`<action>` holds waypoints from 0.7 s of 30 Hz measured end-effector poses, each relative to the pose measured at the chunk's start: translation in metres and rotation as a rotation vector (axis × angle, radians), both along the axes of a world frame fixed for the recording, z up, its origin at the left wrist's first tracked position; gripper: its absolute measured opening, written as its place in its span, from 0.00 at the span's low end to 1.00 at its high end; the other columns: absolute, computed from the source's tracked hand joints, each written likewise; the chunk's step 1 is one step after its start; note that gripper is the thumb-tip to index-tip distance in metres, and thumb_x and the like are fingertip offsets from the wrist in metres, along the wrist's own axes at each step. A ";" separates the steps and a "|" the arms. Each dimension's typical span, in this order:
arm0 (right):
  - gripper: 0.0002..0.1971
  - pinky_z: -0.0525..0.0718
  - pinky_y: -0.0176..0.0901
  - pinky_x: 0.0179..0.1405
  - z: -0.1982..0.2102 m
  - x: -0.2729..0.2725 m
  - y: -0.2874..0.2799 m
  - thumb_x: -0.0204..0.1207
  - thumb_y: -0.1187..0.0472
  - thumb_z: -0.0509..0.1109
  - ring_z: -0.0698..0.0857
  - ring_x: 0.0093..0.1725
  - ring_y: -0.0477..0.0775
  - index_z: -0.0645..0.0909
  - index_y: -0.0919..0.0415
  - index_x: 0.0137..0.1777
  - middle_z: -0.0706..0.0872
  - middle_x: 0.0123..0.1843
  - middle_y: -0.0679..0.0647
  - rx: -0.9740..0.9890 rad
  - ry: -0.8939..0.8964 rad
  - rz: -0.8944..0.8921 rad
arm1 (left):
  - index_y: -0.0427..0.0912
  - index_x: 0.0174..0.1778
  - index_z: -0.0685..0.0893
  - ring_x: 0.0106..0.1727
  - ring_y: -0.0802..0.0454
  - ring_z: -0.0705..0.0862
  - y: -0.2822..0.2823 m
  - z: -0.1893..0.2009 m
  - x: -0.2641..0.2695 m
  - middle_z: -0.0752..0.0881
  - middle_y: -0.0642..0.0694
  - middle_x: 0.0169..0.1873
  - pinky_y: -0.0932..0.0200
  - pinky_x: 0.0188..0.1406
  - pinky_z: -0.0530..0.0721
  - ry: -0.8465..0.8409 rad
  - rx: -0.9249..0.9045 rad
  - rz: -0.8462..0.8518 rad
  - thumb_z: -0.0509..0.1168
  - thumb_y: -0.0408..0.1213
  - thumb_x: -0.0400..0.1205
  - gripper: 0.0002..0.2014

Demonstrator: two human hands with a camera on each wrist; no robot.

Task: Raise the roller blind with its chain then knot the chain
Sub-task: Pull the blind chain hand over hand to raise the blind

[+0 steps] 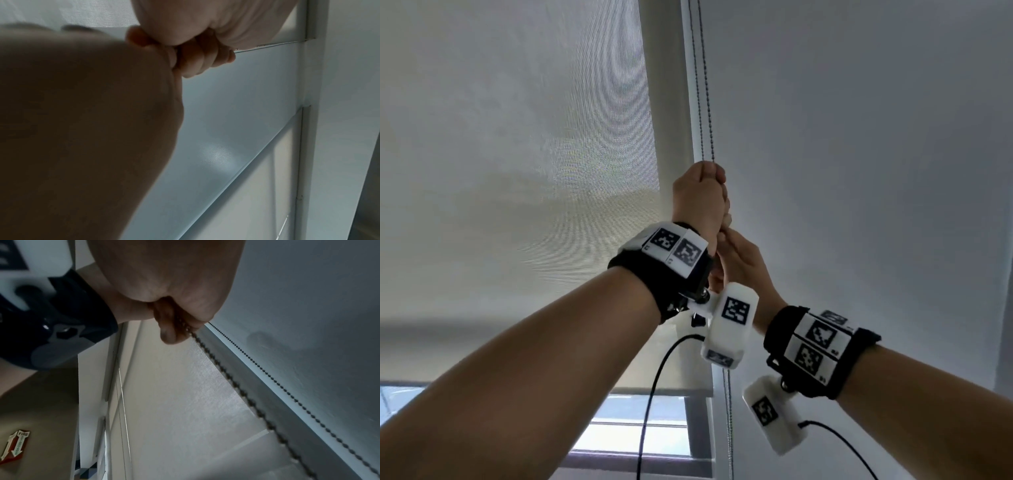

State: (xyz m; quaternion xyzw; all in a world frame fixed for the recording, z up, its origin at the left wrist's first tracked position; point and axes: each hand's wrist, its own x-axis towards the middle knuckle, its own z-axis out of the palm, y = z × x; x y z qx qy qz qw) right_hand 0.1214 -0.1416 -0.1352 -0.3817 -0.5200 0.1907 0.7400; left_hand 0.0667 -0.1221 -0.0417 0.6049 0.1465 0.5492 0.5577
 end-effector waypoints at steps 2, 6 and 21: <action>0.19 0.73 0.34 0.19 0.005 0.003 -0.009 0.87 0.67 0.56 0.72 0.19 0.46 0.73 0.63 0.32 0.74 0.21 0.49 -0.041 -0.019 -0.013 | 0.45 0.31 0.72 0.16 0.57 0.59 -0.001 -0.002 -0.002 0.66 0.50 0.20 0.68 0.17 0.55 -0.008 -0.003 -0.023 0.47 0.29 0.83 0.16; 0.12 0.82 0.43 0.30 0.036 0.017 -0.007 0.74 0.73 0.57 0.79 0.28 0.52 0.79 0.65 0.33 0.79 0.27 0.55 -0.009 -0.105 -0.133 | 0.45 0.29 0.72 0.17 0.55 0.61 -0.001 -0.010 0.001 0.65 0.49 0.20 0.68 0.19 0.58 -0.017 0.025 0.020 0.47 0.26 0.80 0.16; 0.16 0.75 0.41 0.22 0.157 -0.010 -0.009 0.88 0.59 0.52 0.73 0.23 0.51 0.79 0.67 0.57 0.78 0.31 0.56 0.030 -0.063 -0.105 | 0.46 0.22 0.68 0.22 0.53 0.61 0.001 -0.056 -0.009 0.66 0.51 0.21 0.61 0.27 0.55 0.091 -0.036 -0.049 0.47 0.19 0.75 0.20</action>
